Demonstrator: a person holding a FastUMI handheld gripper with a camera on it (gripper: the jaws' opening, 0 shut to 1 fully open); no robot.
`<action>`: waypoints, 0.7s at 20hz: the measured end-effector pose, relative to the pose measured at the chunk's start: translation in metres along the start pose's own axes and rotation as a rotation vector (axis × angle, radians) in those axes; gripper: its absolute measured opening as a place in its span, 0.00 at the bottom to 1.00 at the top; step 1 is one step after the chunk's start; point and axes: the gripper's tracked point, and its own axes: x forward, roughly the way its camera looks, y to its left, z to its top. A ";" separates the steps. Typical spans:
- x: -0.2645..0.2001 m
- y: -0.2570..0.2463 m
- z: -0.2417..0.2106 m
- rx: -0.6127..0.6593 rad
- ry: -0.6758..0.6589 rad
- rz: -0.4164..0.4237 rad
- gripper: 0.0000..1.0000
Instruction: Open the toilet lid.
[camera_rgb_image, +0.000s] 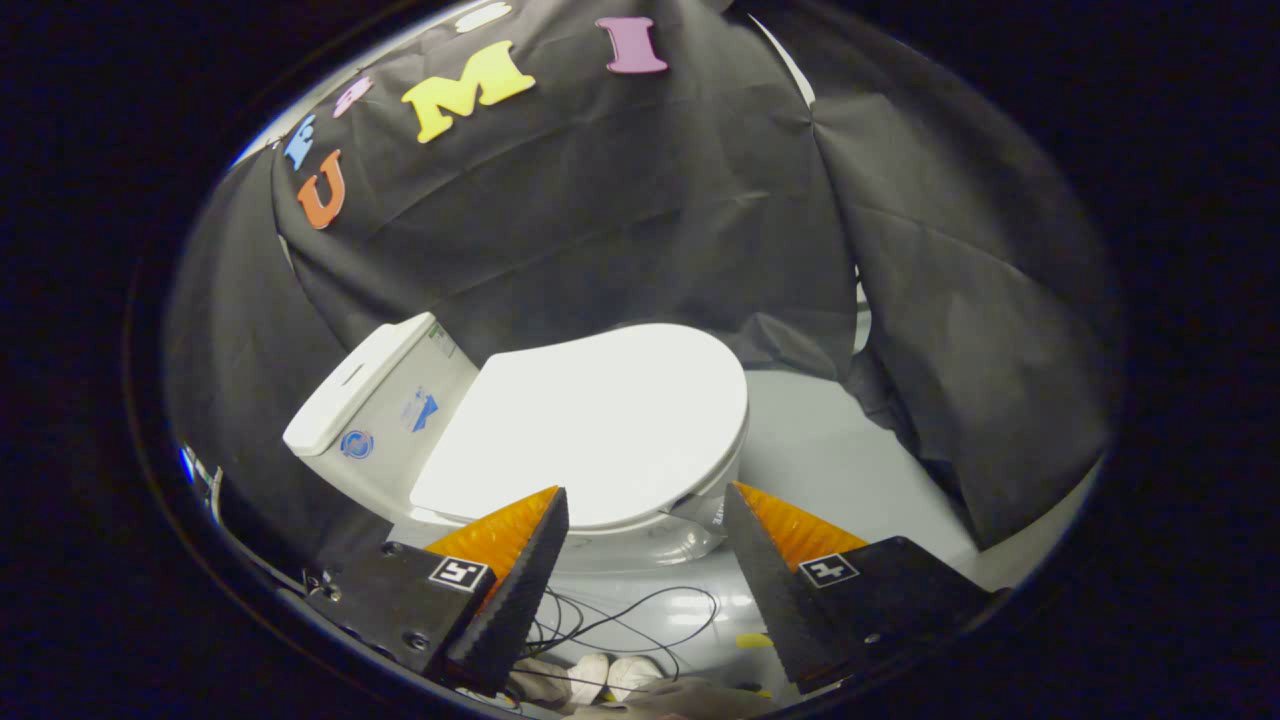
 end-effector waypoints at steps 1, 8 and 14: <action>0.006 -0.005 0.001 0.011 0.010 -0.004 0.98; 0.046 -0.040 -0.021 0.157 0.127 -0.010 0.97; 0.073 -0.064 -0.044 0.292 0.218 -0.008 0.97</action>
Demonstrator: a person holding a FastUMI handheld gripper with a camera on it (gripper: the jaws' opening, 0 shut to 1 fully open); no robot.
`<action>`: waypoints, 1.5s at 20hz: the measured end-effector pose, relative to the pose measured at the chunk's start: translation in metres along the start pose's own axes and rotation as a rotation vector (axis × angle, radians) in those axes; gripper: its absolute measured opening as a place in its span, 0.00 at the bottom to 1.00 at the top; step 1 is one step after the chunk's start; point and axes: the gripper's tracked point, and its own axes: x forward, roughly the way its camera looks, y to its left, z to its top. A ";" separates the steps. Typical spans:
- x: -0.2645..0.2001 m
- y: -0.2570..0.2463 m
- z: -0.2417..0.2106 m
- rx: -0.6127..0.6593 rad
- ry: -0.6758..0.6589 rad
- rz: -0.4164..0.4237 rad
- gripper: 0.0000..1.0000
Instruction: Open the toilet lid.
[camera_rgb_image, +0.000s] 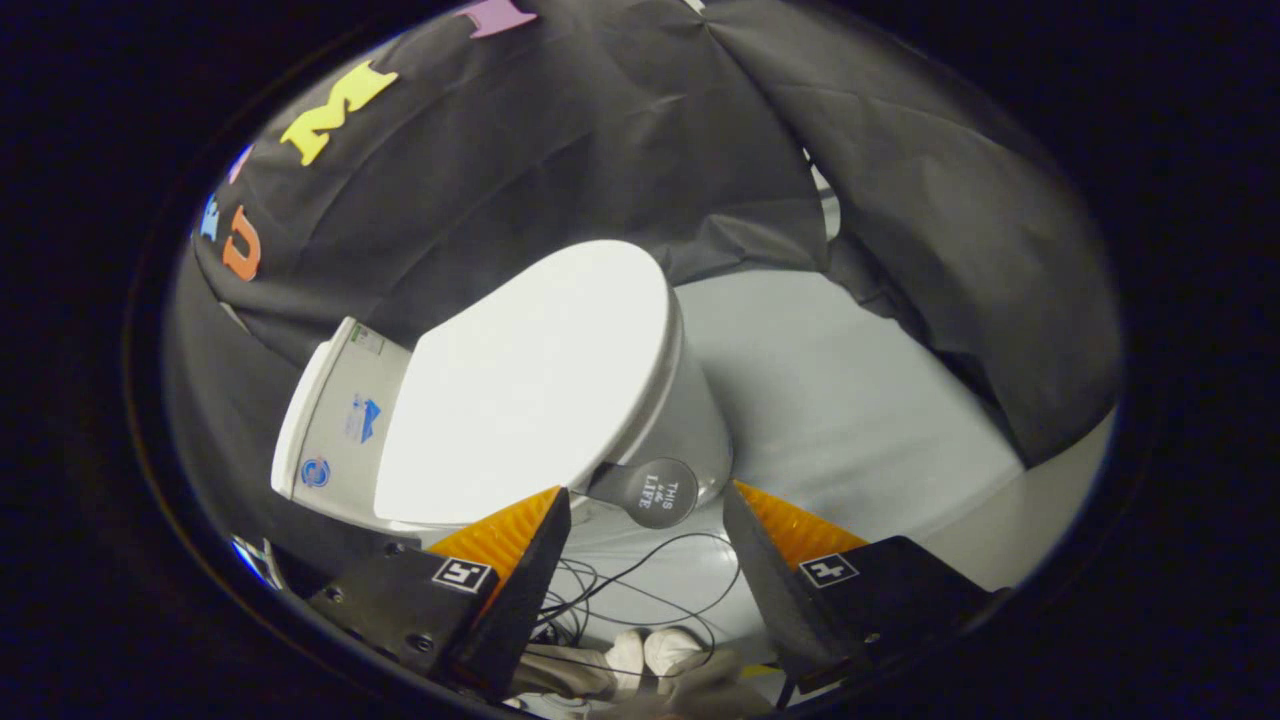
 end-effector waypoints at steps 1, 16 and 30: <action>0.003 -0.001 0.000 0.035 0.008 0.018 0.96; 0.009 0.016 0.022 0.471 -0.024 0.359 0.83; 0.025 0.001 0.001 0.400 0.030 0.228 0.55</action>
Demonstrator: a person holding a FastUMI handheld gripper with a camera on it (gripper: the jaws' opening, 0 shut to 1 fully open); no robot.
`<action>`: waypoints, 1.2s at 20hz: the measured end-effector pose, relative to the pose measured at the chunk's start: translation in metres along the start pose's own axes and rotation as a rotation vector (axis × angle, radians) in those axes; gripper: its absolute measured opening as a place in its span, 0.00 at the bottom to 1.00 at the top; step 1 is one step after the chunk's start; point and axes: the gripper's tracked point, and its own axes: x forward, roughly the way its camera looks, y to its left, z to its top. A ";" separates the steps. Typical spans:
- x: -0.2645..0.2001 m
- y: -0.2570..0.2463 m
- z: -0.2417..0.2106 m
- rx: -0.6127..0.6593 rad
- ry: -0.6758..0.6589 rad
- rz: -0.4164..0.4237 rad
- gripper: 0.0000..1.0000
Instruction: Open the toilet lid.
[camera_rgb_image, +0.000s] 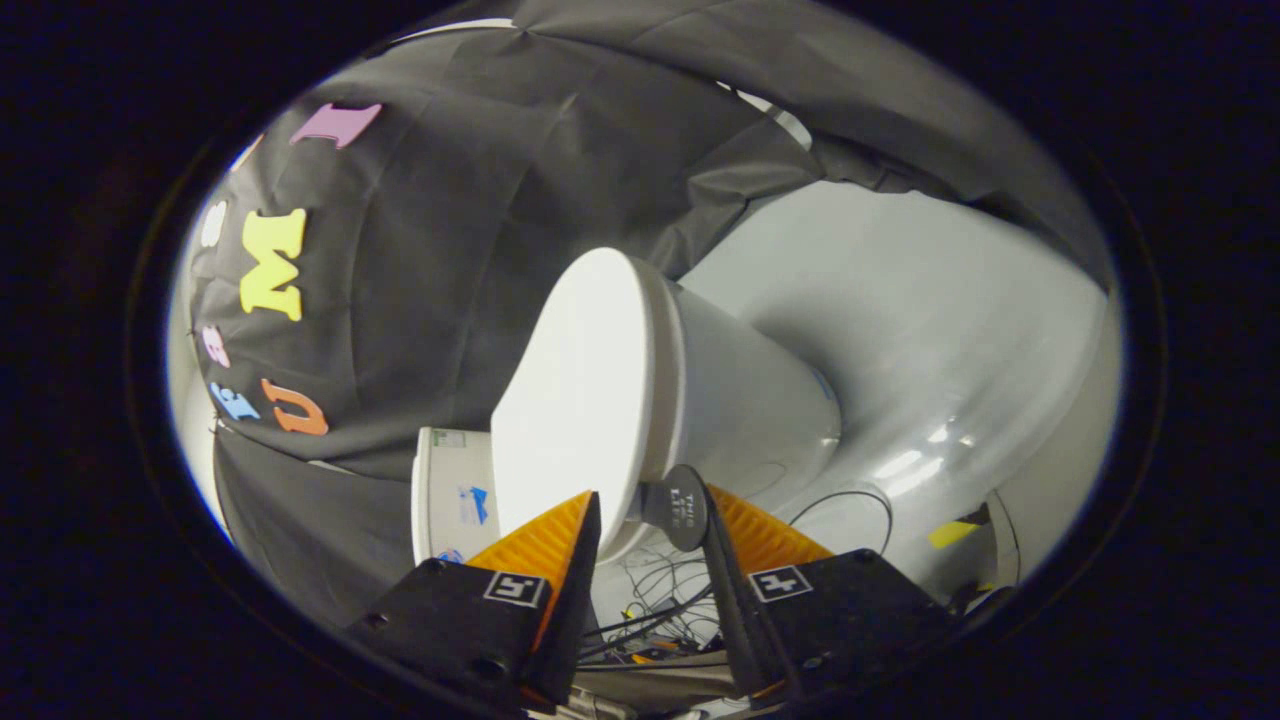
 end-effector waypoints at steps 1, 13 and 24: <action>0.004 -0.006 0.000 0.006 -0.005 -0.029 0.47; -0.016 0.030 0.006 0.004 -0.053 -0.055 0.06; -0.057 0.095 0.012 -0.058 -0.115 0.011 0.06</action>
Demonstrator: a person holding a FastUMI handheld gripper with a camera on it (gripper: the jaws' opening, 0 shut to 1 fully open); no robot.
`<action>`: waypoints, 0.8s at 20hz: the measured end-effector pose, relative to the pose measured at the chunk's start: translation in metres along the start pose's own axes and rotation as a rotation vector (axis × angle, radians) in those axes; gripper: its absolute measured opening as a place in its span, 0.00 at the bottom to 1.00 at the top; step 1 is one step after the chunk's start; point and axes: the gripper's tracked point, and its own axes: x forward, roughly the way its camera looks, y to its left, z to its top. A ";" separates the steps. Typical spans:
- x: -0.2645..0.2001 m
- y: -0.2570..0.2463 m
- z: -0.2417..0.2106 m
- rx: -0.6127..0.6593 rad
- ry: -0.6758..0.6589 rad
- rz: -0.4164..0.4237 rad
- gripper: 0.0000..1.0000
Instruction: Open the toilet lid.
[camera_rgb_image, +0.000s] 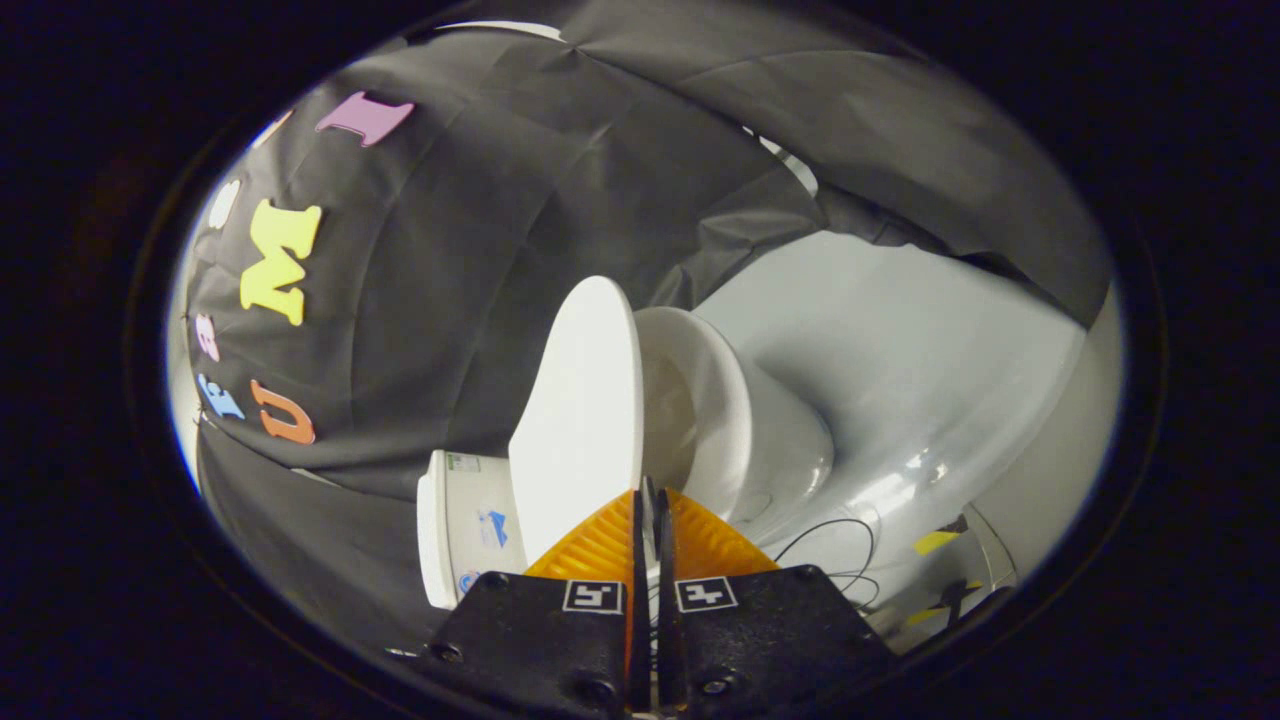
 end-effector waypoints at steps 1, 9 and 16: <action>-0.005 0.008 0.001 -0.005 -0.007 0.010 0.06; -0.032 0.071 -0.006 -0.157 -0.047 0.023 0.06; -0.043 0.122 -0.017 -0.278 -0.080 0.005 0.06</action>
